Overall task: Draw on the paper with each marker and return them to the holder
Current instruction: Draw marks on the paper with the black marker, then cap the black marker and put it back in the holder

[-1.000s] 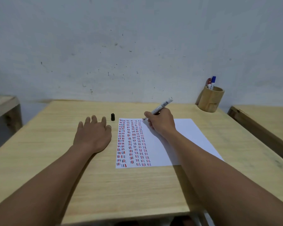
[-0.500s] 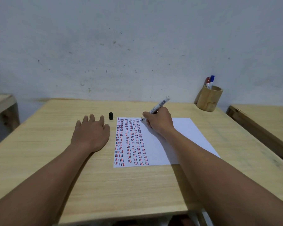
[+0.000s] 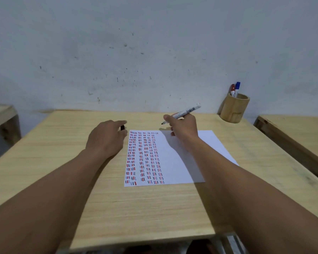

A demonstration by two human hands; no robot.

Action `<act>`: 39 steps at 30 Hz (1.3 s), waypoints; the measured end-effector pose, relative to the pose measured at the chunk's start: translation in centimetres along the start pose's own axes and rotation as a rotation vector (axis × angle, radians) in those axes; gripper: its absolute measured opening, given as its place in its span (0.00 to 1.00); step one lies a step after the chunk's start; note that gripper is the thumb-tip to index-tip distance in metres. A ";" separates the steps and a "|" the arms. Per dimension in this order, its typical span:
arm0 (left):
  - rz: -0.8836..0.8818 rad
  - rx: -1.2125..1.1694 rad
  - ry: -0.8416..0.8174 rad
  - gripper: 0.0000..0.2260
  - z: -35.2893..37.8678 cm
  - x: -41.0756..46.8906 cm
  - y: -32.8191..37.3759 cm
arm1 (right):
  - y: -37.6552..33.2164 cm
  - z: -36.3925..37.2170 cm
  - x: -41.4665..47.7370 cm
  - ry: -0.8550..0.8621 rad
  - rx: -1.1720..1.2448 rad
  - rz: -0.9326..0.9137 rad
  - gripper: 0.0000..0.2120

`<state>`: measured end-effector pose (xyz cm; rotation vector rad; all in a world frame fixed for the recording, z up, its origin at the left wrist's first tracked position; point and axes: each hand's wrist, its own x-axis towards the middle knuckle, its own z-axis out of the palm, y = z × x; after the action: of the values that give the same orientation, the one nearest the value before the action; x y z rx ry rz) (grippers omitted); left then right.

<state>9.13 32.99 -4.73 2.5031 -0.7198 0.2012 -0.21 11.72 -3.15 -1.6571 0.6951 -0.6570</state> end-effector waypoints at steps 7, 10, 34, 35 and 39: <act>-0.028 -0.149 0.127 0.08 -0.6 0.7 1.3 | -1.8 -1.2 -1.6 -0.084 0.287 0.108 0.09; -0.069 -0.392 0.163 0.06 -1.7 0.9 4.2 | -2.5 -1.7 -2.1 -0.110 0.357 0.142 0.06; -0.177 -1.014 -0.059 0.04 -6.0 -0.8 16.3 | -8.0 -8.2 -4.6 -0.176 0.734 0.145 0.08; -0.178 -1.013 -0.057 0.04 -6.1 -0.8 16.4 | -8.0 -8.3 -4.6 -0.178 0.732 0.143 0.08; -0.174 -0.996 -0.028 0.04 -6.3 -0.6 16.6 | -8.3 -8.5 -4.8 -0.185 0.704 0.124 0.07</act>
<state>-0.19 24.54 7.83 1.5925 -0.4384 -0.2164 -8.86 11.10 6.25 -0.9973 0.3642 -0.5631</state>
